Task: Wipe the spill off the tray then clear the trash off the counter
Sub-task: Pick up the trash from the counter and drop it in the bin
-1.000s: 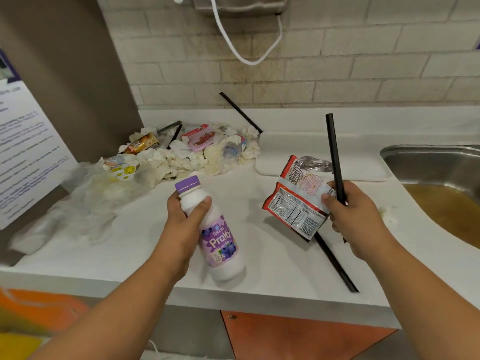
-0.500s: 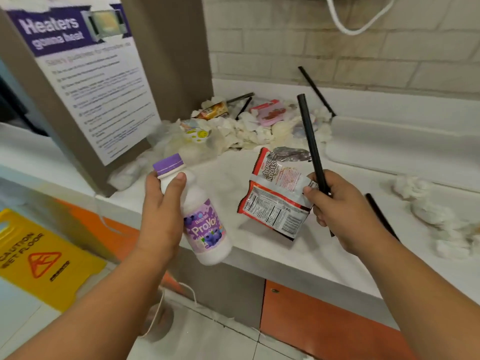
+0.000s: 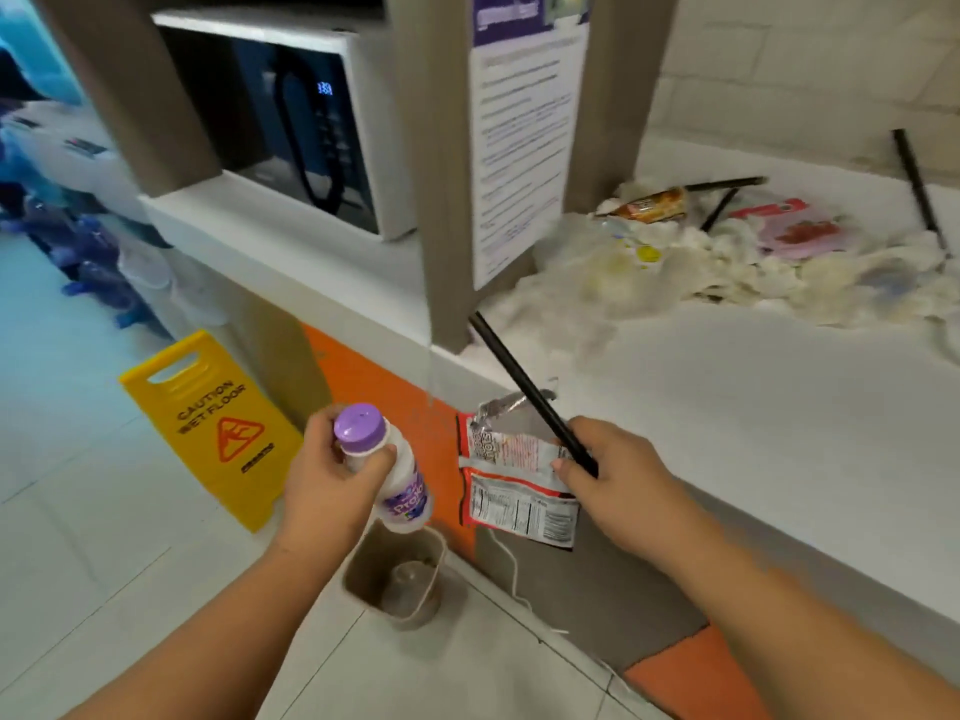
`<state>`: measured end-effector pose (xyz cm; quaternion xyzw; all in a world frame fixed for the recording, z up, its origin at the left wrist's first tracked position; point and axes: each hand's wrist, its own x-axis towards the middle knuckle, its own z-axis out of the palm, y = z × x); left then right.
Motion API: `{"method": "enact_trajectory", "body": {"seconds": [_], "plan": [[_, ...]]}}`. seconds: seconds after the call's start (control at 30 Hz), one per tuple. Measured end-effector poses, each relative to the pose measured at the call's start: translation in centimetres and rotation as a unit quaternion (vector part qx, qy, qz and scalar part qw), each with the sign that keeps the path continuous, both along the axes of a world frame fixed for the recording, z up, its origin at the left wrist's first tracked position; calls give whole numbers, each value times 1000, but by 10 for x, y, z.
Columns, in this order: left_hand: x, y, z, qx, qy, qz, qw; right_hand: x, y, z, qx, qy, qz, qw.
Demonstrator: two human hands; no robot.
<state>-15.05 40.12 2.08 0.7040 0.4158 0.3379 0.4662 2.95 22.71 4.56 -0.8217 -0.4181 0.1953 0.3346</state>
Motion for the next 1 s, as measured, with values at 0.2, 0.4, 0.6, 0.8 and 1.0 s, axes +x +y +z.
{"method": "enact_trajectory", "body": {"seconds": [0.2,0.4,0.6,0.8,1.0], "plan": [[-61,65,-46,-36,110,5,993,-45,78,-64,-103,12,-9,995],[-79,101,-113,-92,198,45,975,-56,132,-149,-174,160,-77,969],[-76,123,-200,-177,245,106,947,-50,178,-287,-231,223,-89,943],[-75,136,-275,-254,250,157,921,-55,212,-371,-265,220,-79,936],[-68,140,-321,-275,251,185,909,-62,233,-437,-270,254,-57,927]]}}
